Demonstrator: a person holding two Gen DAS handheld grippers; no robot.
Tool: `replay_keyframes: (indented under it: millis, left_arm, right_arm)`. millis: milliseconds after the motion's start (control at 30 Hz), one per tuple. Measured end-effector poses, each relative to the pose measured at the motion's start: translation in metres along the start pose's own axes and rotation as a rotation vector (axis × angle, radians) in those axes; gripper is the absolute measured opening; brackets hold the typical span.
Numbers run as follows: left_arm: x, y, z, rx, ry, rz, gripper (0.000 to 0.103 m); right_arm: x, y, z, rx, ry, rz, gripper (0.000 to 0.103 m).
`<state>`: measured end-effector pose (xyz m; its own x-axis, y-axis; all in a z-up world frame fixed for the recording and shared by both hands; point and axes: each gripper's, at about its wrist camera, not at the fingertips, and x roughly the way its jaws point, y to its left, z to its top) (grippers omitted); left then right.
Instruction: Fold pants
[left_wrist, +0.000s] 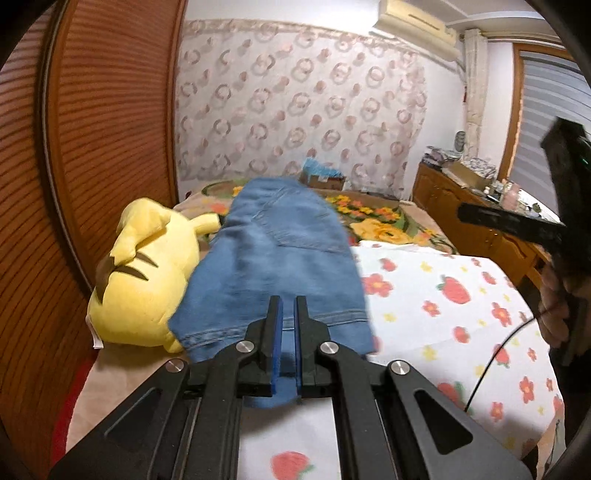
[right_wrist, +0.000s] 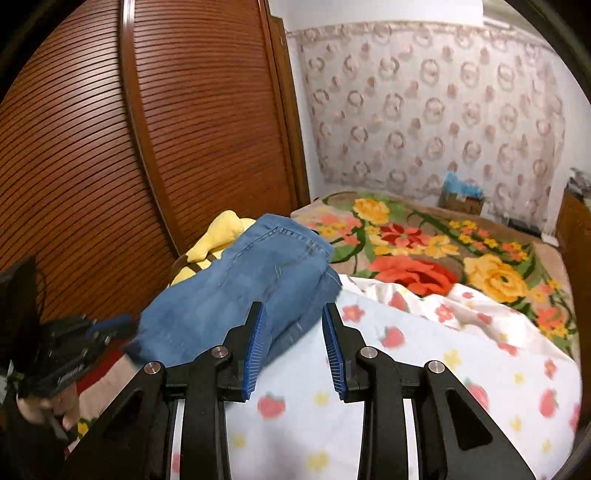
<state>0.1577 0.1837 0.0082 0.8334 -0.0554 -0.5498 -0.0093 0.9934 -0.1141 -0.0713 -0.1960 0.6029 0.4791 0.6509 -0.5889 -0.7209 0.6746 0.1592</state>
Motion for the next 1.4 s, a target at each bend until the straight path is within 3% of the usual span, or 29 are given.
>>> replay_keyframes:
  millis: [167,367,467,633,667,700,900,967,1000,1400]
  left_arm:
    - [-0.02,-0.027,-0.002,0.017,-0.026,-0.027,0.006]
    - [-0.044,-0.064,-0.005,0.068,-0.054,-0.053,0.026]
    - [-0.054,-0.079,-0.005,0.089,-0.069,-0.069,0.027]
    - [-0.07,-0.103,-0.009,0.119,-0.098,-0.111,0.068]
    - [-0.073,-0.106,-0.01,0.121,-0.102,-0.115,0.082]
    - [-0.078,-0.111,-0.011,0.124,-0.117,-0.125,0.087]
    - [-0.096,-0.129,-0.015,0.156,-0.147,-0.106,0.088]
    - [-0.103,-0.132,-0.017,0.153,-0.149,-0.109,0.089]
    - [-0.105,-0.133,-0.018,0.153,-0.15,-0.108,0.089]
    - [-0.123,-0.137,-0.026,0.117,-0.132,-0.048,0.089]
  right_arm:
    - [-0.088,0.005,-0.038,0.005,-0.055,-0.057,0.032]
    - [-0.158,0.009,-0.074,0.019,-0.097,-0.132,0.032]
    - [-0.193,0.014,-0.095,0.035,-0.121,-0.152,0.032]
    - [-0.219,0.028,-0.116,0.05,-0.147,-0.19,0.032]
    - [-0.225,0.029,-0.121,0.056,-0.15,-0.195,0.032]
    - [-0.225,0.035,-0.121,0.058,-0.152,-0.201,0.032]
    - [-0.25,0.057,-0.133,0.065,-0.17,-0.257,0.033]
    - [-0.259,0.066,-0.138,0.068,-0.179,-0.277,0.049]
    - [-0.261,0.068,-0.139,0.071,-0.182,-0.282,0.052]
    - [-0.282,0.096,-0.152,0.09,-0.208,-0.321,0.062]
